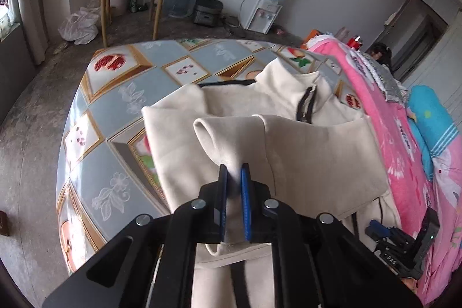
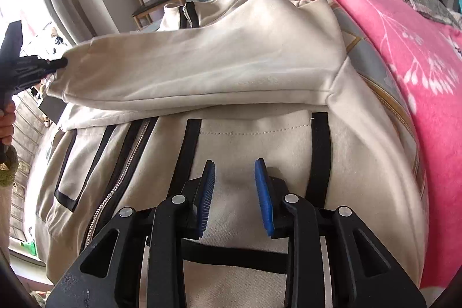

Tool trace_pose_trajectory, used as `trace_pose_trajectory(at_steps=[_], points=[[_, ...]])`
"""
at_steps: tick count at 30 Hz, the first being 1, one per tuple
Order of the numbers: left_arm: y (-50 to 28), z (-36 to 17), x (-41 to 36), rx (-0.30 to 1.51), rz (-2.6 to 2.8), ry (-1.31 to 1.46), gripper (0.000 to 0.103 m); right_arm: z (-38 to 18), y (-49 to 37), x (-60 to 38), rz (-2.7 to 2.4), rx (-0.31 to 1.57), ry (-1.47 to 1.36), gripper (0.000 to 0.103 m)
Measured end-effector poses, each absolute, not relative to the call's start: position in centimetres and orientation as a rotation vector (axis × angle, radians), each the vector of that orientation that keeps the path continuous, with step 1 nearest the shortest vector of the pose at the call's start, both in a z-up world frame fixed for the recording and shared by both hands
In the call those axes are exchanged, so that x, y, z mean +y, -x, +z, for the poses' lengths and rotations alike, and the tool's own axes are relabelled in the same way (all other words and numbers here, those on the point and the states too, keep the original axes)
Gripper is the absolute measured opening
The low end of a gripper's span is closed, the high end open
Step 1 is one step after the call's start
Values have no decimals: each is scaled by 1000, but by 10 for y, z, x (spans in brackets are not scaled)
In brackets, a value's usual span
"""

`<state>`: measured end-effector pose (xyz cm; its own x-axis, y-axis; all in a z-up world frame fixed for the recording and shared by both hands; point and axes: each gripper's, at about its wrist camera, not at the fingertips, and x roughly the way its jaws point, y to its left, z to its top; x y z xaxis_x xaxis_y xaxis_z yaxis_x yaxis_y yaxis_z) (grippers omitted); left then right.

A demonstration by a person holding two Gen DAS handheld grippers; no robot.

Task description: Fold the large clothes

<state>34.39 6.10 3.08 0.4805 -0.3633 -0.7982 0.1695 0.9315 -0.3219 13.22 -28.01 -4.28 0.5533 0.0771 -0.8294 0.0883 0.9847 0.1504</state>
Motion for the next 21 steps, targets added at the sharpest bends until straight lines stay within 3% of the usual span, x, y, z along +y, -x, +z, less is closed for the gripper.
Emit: trace_pose_trajectory(at_steps=[5, 10, 14, 17, 21], points=[[-345, -13, 69, 1113, -264, 193, 11, -43, -135, -276, -14, 996, -159, 32], [-327, -6, 76, 1061, -217, 115, 15, -17, -123, -285, 48, 1010, -206, 33], [-318, 6, 82, 1004, -164, 47, 15, 36, -124, -316, 99, 895, -274, 48], [-318, 10, 72, 972, -221, 54, 15, 57, -157, -351, 74, 851, -340, 49], [-327, -6, 42, 1015, -297, 23, 15, 28, -240, -397, -46, 966, -432, 45]])
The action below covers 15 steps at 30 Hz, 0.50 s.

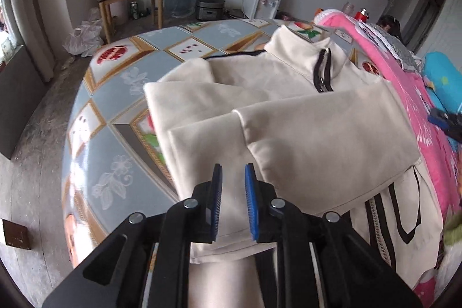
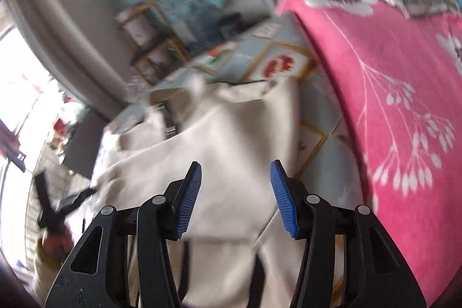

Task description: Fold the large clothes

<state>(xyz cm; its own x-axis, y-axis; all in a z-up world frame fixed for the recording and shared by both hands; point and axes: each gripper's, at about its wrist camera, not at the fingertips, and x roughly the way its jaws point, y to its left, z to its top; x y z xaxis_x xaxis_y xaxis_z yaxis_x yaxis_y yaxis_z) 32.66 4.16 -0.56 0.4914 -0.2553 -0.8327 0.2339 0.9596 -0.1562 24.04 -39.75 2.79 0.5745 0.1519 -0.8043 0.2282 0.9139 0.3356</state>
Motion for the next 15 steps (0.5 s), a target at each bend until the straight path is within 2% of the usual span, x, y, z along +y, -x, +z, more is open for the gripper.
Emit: trace_pose_trajectory(at_steps=[5, 7, 9, 13, 15], points=[[-327, -24, 30, 1027, -250, 5, 15, -20, -308, -429, -185, 1080, -443, 39], [-325, -24, 29, 1024, -251, -3, 15, -29, -320, -435, -189, 1078, -465, 28], [-325, -24, 30, 1026, -253, -5, 15, -29, -325, -436, -177, 1072, -469, 5], [-325, -26, 31, 1023, -264, -6, 15, 1, -311, -429, -185, 931, -390, 5], [-326, -26, 30, 1021, -268, -5, 15, -4, -310, -437, -215, 927, -405, 5]])
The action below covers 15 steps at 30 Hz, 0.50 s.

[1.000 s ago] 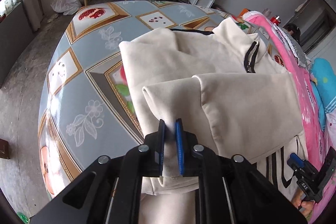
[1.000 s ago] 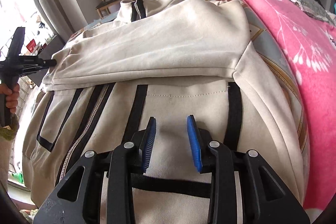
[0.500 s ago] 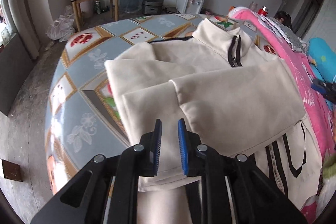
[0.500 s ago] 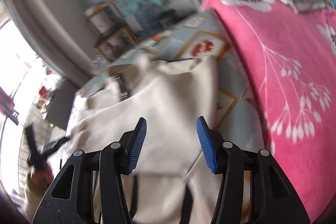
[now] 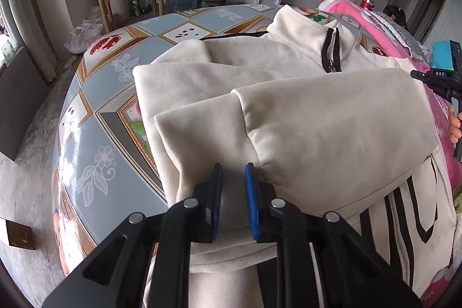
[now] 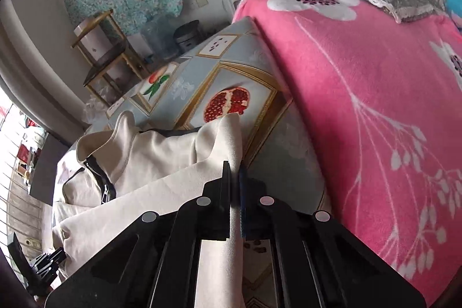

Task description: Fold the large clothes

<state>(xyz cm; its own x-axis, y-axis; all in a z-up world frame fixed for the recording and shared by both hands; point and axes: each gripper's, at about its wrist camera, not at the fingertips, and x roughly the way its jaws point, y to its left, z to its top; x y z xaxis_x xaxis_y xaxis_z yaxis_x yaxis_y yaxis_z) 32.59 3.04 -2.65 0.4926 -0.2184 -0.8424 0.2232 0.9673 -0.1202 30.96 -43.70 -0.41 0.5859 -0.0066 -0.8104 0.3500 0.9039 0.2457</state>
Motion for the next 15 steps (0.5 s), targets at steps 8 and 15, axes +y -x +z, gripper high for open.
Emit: trace_pose_trajectory(at_steps=[8, 15], points=[[-323, -18, 33, 986, -283, -6, 15, -8, -311, -427, -363, 963, -271, 37], [-318, -9, 24, 978, -330, -25, 25, 27, -249, -380, -167, 893, -206, 47]])
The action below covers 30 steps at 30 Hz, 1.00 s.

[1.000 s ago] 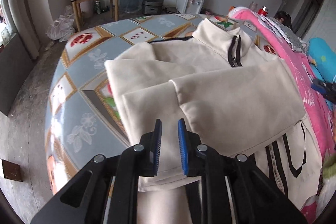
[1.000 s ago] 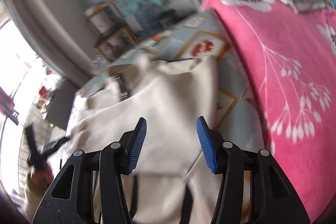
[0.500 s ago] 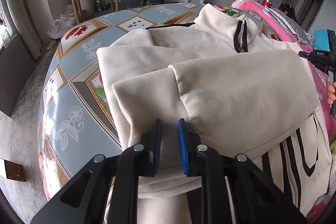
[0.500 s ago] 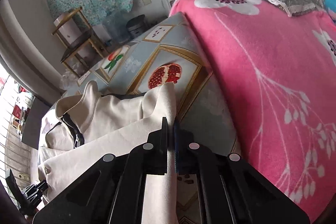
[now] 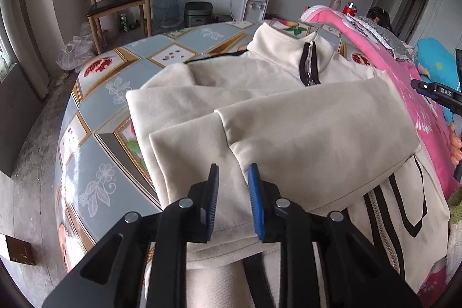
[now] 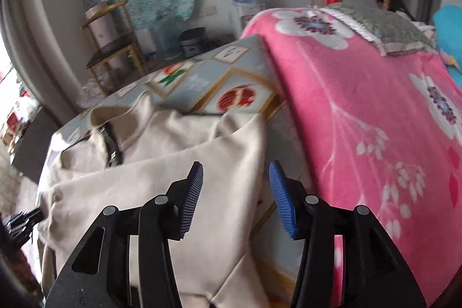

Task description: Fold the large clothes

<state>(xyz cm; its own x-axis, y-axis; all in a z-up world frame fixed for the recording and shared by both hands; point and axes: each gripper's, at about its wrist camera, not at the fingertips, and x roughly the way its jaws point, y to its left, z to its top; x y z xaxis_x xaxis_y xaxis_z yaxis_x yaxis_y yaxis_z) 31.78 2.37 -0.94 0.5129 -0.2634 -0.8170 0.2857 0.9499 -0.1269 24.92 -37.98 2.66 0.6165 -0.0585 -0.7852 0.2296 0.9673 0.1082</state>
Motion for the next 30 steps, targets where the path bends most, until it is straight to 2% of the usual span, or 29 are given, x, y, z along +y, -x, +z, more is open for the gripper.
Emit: trace_pose_trajectory(at_steps=[2, 7, 9, 10, 15, 21, 30], points=[[-320, -23, 19, 1036, -302, -52, 26, 11, -242, -357, -118, 942, -145, 47], [-319, -22, 19, 1042, -279, -33, 28, -40, -240, -322, -154, 1082, 79, 47], [-315, -18, 22, 1049, -262, -29, 35, -35, -234, -321, -186, 1070, 72, 49], [-311, -13, 23, 1041, -260, -27, 39, -27, -228, -320, -198, 1058, 45, 51], [-274, 8, 28, 996, -287, -47, 59, 9, -176, -292, -146, 966, -1, 80], [-207, 16, 38, 975, -307, -27, 77, 3, -113, -250, -60, 996, -46, 89], [-116, -12, 61, 1050, -245, 12, 78, 0, -39, -226, -127, 988, -4, 90]])
